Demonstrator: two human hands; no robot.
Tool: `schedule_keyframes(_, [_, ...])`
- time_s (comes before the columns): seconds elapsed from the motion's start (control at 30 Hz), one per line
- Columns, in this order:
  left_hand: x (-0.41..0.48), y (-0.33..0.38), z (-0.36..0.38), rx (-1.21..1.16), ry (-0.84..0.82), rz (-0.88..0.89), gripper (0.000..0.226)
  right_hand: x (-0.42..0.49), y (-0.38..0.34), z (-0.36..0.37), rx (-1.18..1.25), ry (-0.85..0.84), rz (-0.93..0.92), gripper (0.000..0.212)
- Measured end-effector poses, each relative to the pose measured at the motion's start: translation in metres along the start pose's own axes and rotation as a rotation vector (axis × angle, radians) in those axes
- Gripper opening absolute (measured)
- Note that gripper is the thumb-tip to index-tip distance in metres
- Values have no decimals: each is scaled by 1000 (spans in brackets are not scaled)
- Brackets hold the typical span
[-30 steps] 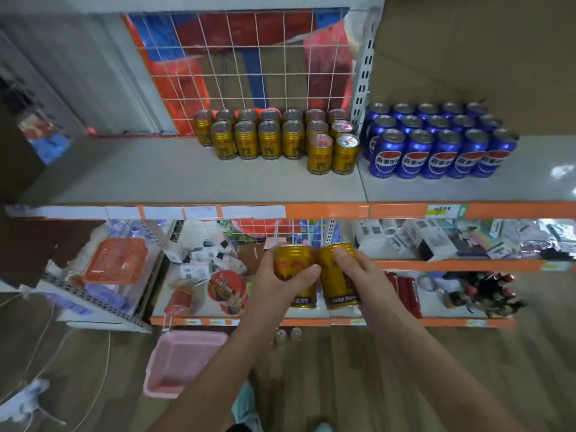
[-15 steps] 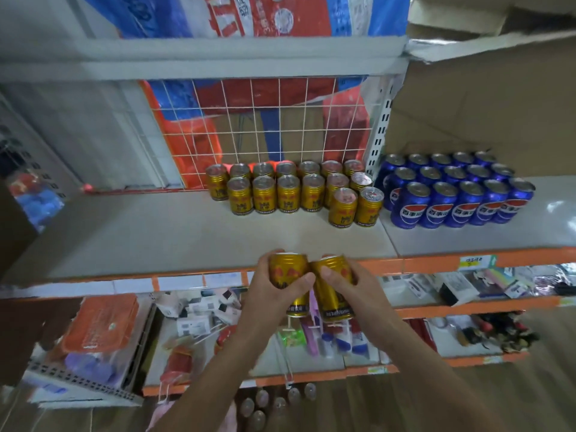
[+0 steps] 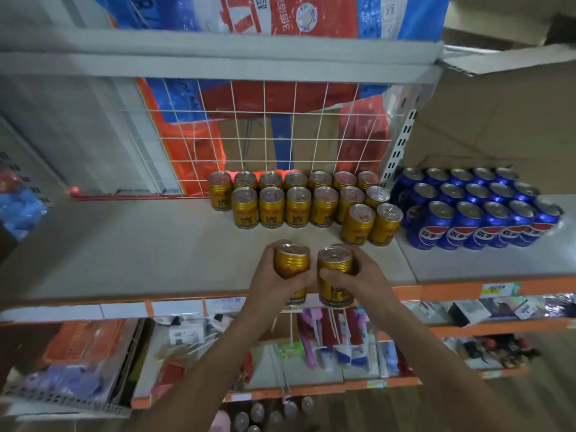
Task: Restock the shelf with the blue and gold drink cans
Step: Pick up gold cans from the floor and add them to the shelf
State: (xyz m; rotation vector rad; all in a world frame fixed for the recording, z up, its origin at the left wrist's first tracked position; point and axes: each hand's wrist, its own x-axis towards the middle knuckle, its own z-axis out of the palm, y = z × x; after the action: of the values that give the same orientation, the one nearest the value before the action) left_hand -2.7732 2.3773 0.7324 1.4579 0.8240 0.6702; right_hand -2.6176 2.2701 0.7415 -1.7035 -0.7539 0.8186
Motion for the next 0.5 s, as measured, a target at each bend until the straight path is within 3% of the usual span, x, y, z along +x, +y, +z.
schedule_keyframes(0.5, [59,-43,24,110,21,110,77,81,31,-23,-325,-136,-219,73])
